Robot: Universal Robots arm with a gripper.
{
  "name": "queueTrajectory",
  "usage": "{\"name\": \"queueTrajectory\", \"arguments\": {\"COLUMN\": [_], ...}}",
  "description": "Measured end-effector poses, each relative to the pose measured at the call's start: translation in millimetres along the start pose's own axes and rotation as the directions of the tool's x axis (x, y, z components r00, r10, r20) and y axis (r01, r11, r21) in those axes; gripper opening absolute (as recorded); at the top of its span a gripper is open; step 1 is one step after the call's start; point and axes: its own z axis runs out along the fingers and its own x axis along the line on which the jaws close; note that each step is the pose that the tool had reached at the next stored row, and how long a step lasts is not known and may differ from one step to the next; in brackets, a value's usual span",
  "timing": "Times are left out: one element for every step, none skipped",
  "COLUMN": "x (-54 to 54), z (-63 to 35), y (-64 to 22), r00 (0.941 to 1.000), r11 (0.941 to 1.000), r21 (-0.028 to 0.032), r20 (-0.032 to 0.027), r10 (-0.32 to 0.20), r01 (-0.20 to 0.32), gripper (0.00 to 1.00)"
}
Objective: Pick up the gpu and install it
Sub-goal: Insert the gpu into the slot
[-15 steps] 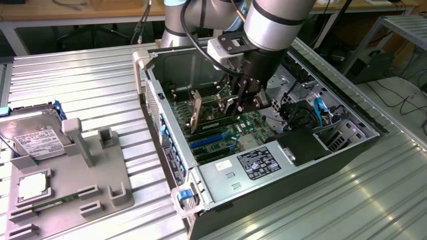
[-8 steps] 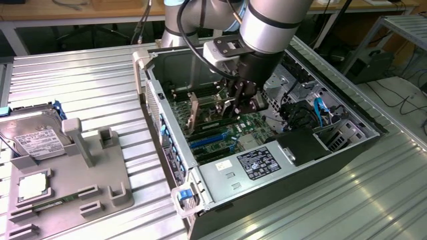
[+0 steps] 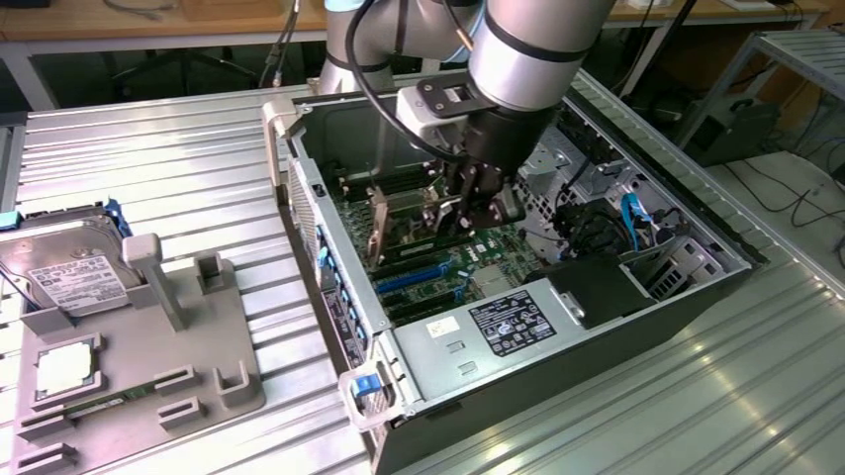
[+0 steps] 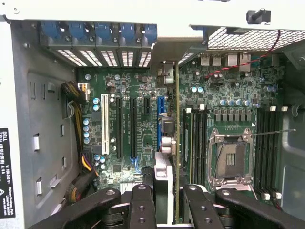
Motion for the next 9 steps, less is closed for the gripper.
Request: {"name": "queueTrajectory", "arguments": {"x": [0.1,0.2,0.4,0.5,0.7,0.7,0.7,0.7,0.7], "z": [1.0,2.3,3.6,4.8,6.0,6.2,6.2,6.4,6.4], "y": [0.1,0.1,0.1,0.1,0.0,0.0,0.1,0.0,0.0], "r00": [1.0,1.0,1.0,1.0,1.0,1.0,1.0,1.0,1.0], "r11": [1.0,1.0,1.0,1.0,1.0,1.0,1.0,1.0,1.0], "r21": [-0.0025,-0.0048,-0.0062,-0.007,-0.0079,-0.008,-0.0081,-0.008,-0.008], "r20": [0.0,-0.0001,-0.0002,-0.0002,-0.0002,-0.0003,-0.0005,-0.0001,-0.0001], "r10": [0.001,0.002,0.002,0.002,0.002,0.002,0.002,0.002,0.002], "r01": [-0.001,-0.002,-0.002,-0.002,-0.002,-0.002,-0.002,-0.002,-0.002], "gripper": [0.28,0.28,0.28,0.28,0.28,0.28,0.28,0.28,0.28]}}
